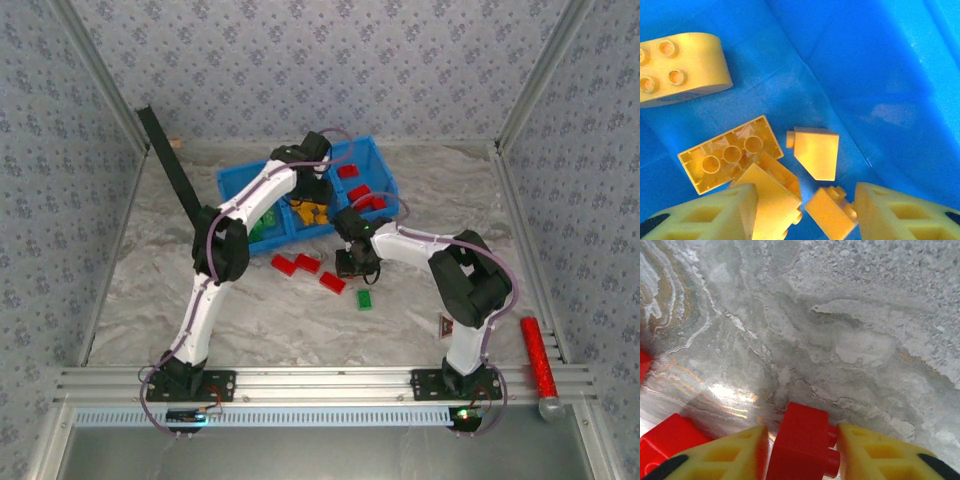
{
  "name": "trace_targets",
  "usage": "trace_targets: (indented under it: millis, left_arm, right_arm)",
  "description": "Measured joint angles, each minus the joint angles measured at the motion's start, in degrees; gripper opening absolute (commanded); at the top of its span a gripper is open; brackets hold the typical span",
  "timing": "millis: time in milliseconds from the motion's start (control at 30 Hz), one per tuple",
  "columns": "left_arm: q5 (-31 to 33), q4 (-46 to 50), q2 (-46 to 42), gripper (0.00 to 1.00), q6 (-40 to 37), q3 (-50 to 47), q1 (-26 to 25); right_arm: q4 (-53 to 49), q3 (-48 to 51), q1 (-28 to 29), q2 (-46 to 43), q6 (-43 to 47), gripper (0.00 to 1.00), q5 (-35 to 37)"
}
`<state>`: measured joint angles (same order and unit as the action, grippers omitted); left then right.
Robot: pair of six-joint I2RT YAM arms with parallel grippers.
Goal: Sort the legos into containers by color
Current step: Place the lego in the container.
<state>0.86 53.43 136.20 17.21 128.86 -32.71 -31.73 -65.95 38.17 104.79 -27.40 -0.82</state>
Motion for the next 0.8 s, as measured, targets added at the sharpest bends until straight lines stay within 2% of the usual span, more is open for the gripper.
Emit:
trace_targets:
  millis: [267, 500, 667, 800]
  left_arm:
    - [-0.44, 2.12, -1.53, 0.57, -0.20, 0.00, -0.09]
    - [-0.42, 5.33, -10.45, 0.59, 1.36, -1.25, -0.11]
    - [-0.61, 6.51, -17.14, 0.60, 4.59, -2.69, -0.98]
    - [-1.49, 7.21, -19.50, 0.61, 7.69, -5.66, -4.46]
  right_arm:
    - [-2.34, 0.26, -1.42, -1.64, 0.70, 0.28, 0.46]
    - [-7.78, -0.50, -9.60, -13.99, 4.17, 0.28, 0.72]
    - [-8.92, -8.66, -15.91, -14.45, 8.92, 0.28, 1.20]
    - [-7.17, -19.61, -18.71, -8.13, 13.66, 0.28, 1.07]
